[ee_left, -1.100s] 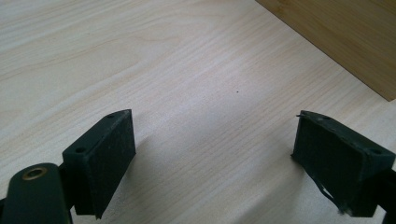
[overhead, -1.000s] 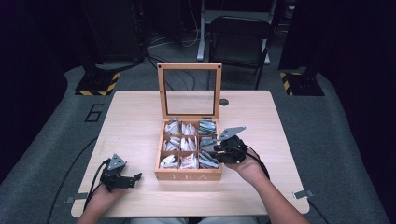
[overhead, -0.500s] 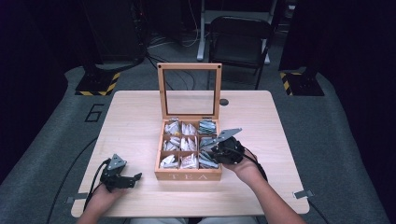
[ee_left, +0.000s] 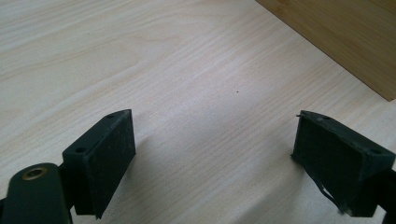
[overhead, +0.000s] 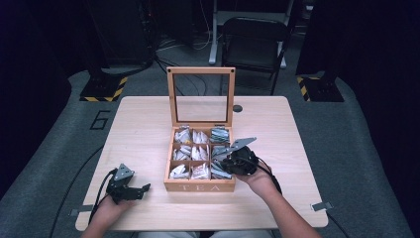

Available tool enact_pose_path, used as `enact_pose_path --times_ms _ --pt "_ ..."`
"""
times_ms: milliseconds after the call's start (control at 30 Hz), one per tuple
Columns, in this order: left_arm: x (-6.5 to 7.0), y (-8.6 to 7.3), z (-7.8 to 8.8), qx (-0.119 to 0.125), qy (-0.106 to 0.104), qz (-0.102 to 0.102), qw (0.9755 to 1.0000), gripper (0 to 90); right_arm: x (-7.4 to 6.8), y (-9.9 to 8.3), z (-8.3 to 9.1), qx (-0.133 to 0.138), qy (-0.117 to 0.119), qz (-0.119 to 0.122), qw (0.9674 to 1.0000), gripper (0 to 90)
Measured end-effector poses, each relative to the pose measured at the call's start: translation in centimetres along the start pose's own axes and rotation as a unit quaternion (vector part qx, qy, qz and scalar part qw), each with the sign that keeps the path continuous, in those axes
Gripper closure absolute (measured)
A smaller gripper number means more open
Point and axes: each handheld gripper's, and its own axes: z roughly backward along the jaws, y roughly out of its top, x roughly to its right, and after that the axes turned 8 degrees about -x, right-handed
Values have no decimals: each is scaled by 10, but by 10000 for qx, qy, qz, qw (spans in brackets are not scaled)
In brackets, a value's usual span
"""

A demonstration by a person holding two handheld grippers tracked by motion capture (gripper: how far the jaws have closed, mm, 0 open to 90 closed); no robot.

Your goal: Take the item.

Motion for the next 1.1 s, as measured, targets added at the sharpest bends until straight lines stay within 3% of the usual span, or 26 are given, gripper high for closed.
enact_pose_path --times_ms 200,500,1100 --pt "0 0 0 0 1 -3 10000 127 3 -2 -3 -15 129 -28 9999 787" --pt "0 0 0 -1 0 0 10000 127 5 -4 -7 -66 139 -97 9998 826" --pt "0 0 0 1 2 -3 10000 127 0 -4 -16 -215 217 30 9995 847"
